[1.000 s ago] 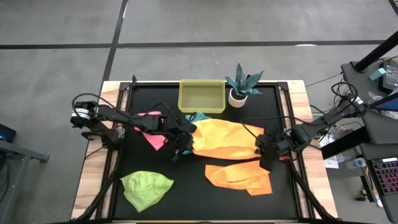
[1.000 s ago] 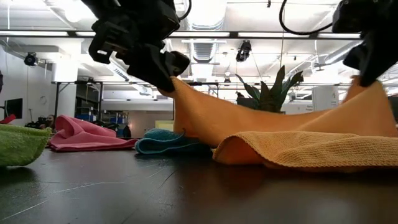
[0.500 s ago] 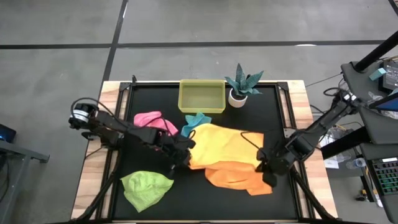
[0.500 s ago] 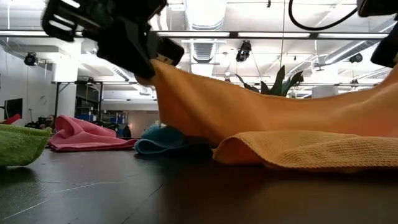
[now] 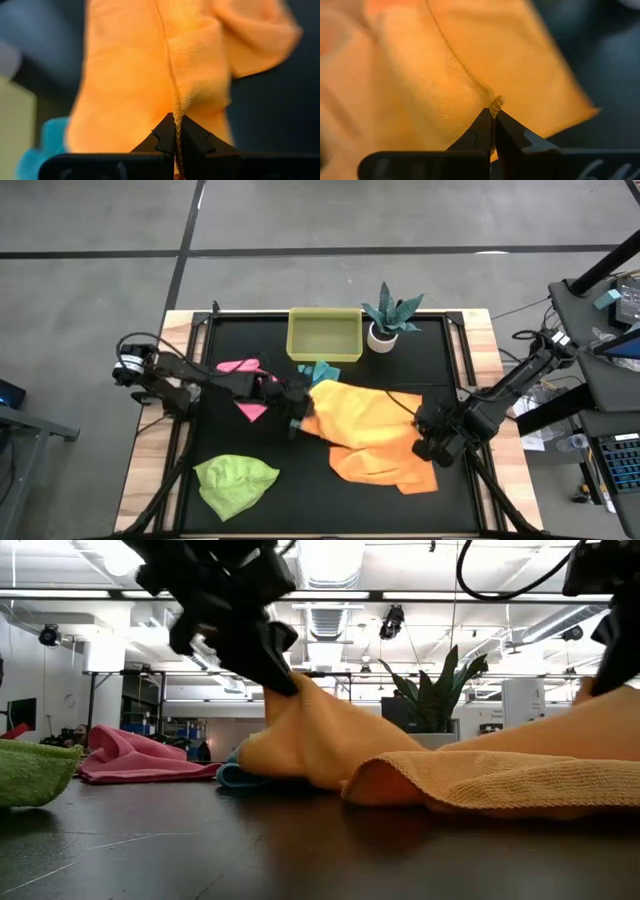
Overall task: Fold microfiber towels
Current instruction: Fold the top orange microfiber cloth
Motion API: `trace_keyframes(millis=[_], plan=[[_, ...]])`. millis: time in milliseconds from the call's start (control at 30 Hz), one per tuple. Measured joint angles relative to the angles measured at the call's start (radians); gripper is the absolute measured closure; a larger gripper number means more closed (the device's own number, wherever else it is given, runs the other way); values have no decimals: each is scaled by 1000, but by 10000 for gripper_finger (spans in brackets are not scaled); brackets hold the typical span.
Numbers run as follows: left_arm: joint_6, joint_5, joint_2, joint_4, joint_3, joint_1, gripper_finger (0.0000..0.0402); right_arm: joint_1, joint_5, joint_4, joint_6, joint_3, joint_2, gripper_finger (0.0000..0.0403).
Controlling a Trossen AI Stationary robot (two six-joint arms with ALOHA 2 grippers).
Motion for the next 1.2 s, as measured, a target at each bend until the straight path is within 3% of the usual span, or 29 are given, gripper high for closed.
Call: trace_keyframes(millis=[167, 400, 800, 1200], plan=[[13, -10, 0, 0, -6, 114, 402, -57, 55, -124, 41, -1, 18, 394], [13, -15, 19, 5, -15, 216, 402, -171, 88, -138, -29, -16, 114, 394], [14, -6, 153, 137, -16, 218, 402, -269, 101, -134, -104, -16, 258, 394], [11, -4, 181, 164, -16, 217, 399, -268, 100, -120, -107, -16, 268, 387]])
